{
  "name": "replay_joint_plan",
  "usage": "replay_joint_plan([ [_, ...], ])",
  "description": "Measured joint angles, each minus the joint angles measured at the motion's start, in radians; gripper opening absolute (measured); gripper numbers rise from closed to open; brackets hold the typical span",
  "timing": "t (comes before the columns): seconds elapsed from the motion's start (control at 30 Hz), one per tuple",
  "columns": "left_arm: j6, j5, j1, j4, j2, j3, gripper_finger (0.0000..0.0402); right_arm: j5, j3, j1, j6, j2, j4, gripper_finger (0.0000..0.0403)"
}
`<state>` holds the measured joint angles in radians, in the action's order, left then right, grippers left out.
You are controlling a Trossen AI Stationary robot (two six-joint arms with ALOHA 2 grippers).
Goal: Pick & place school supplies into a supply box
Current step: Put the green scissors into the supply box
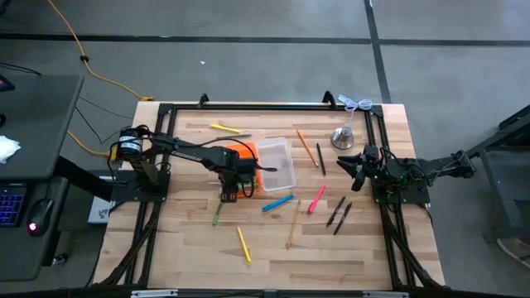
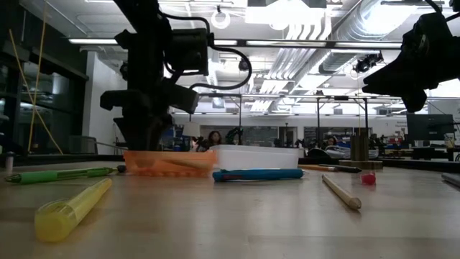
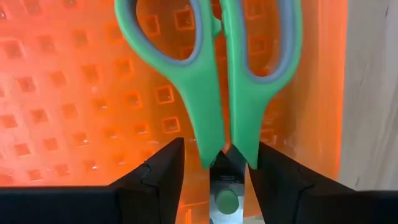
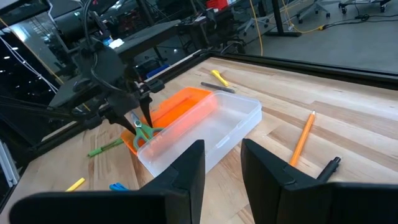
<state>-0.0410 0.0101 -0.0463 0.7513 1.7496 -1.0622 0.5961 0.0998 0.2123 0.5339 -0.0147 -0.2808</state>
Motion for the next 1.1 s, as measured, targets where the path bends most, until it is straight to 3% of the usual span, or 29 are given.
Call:
replay_joint_plan([
  [0.3,-0.013,-0.037,0.000,0.009,0.000,-0.075,0.0121,0.000,0.000,0.000,0.000,0.000,0.000,0.0083],
  [0.57,-0.015,-0.083,0.000,0.098,0.000,-0.138,0.0145,-0.001,0.000,0.000,0.000,0.000,0.000,0.0083],
  [1.1,0.045,-0.133,0.000,0.290,0.000,-0.348,0.0141,-0.002,0.000,0.000,0.000,0.000,0.000,0.0083],
])
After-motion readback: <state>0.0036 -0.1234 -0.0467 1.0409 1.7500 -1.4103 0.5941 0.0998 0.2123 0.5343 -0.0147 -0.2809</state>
